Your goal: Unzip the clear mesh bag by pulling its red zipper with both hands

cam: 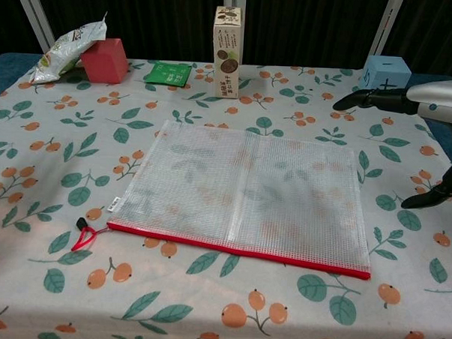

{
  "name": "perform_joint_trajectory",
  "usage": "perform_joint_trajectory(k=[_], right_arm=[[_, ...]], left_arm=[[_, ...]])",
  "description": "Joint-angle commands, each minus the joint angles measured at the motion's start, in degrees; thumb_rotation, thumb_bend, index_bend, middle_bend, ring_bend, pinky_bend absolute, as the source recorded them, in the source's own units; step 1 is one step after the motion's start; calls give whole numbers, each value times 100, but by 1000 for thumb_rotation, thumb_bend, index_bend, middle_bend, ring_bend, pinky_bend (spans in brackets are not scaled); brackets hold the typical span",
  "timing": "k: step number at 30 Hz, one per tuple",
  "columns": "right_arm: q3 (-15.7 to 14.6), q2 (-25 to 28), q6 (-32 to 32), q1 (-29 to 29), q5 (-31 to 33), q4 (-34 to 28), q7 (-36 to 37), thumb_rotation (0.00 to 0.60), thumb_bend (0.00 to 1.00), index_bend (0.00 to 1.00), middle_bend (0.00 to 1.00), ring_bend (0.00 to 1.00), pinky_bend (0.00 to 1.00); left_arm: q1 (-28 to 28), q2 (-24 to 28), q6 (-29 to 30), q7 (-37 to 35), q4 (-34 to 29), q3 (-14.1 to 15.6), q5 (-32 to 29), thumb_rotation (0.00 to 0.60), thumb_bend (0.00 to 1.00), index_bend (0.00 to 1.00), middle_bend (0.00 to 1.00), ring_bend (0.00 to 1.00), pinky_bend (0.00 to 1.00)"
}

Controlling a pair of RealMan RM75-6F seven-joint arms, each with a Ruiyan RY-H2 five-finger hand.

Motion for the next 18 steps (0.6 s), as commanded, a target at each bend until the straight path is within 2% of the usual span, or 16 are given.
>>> perform_joint_trajectory(k=[1, 4, 8, 14, 18], right_arm=[[-15, 228, 690, -457, -152, 222, 723, 600, 13, 13, 83, 0, 0], [50, 138, 1464, -932, -119, 561, 467, 600, 69, 43, 103, 0, 0], [115, -69, 2466, -1596, -55, 923, 24, 600, 84, 48, 106, 0, 0], [-34, -125, 3256, -2291, -254, 1379, 539, 600, 85, 48, 105, 0, 0], [-113, -124, 3505, -2600, -341, 1624, 995, 600, 84, 48, 102, 0, 0]], left_arm=[[108, 360, -57, -270, 138, -14, -172, 600, 61, 162, 216, 171, 282], [217, 658, -74, -571, 289, 126, -89, 600, 61, 185, 222, 171, 269], [436, 793, 136, -1052, 540, 315, 106, 600, 61, 192, 222, 171, 240], [797, 804, 613, -1449, 825, 706, 616, 600, 61, 200, 220, 171, 217], [1037, 767, 945, -1546, 875, 929, 919, 600, 60, 200, 215, 170, 209]])
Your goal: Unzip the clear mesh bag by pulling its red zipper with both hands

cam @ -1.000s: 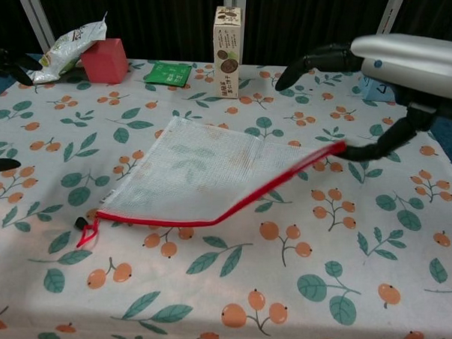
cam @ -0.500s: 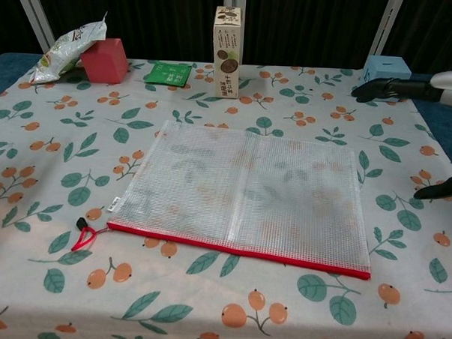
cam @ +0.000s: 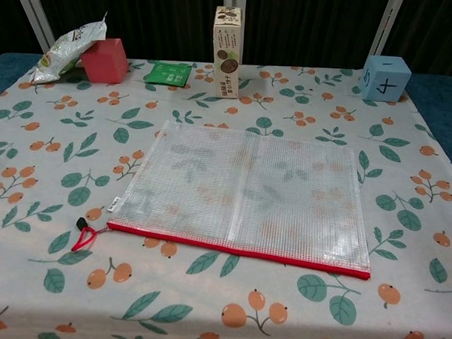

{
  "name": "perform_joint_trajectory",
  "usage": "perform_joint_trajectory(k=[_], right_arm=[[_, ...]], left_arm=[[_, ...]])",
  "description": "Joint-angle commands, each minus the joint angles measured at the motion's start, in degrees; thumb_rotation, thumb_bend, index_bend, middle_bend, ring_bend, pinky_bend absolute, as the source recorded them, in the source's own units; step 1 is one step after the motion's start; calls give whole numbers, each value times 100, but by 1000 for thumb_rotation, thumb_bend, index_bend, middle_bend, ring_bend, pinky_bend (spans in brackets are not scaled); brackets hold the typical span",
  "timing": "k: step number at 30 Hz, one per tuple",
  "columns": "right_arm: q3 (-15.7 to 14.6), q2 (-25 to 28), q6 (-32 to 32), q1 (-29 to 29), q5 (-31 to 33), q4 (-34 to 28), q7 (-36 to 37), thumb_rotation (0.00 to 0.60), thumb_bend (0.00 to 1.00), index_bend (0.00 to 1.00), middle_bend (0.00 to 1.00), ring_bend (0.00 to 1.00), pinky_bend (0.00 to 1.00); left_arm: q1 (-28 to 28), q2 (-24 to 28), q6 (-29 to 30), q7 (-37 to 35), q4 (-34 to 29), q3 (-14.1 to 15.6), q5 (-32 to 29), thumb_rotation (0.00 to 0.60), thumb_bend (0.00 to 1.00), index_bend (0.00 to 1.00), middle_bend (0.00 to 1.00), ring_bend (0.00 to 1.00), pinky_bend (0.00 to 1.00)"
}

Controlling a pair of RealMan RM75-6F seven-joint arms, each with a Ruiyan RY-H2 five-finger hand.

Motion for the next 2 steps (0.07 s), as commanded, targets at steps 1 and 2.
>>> perform_joint_trajectory(k=[1, 2], right_arm=[[-87, -16, 238, -328, -107, 271, 527, 600, 84, 48, 102, 0, 0], [-78, -10, 241, -357, -104, 313, 619, 600, 84, 48, 102, 0, 0]], left_arm=[[230, -46, 290, -84, 67, 193, 232, 600, 61, 199, 213, 170, 209], [272, -68, 345, -76, 81, 219, 271, 600, 61, 200, 211, 169, 209]])
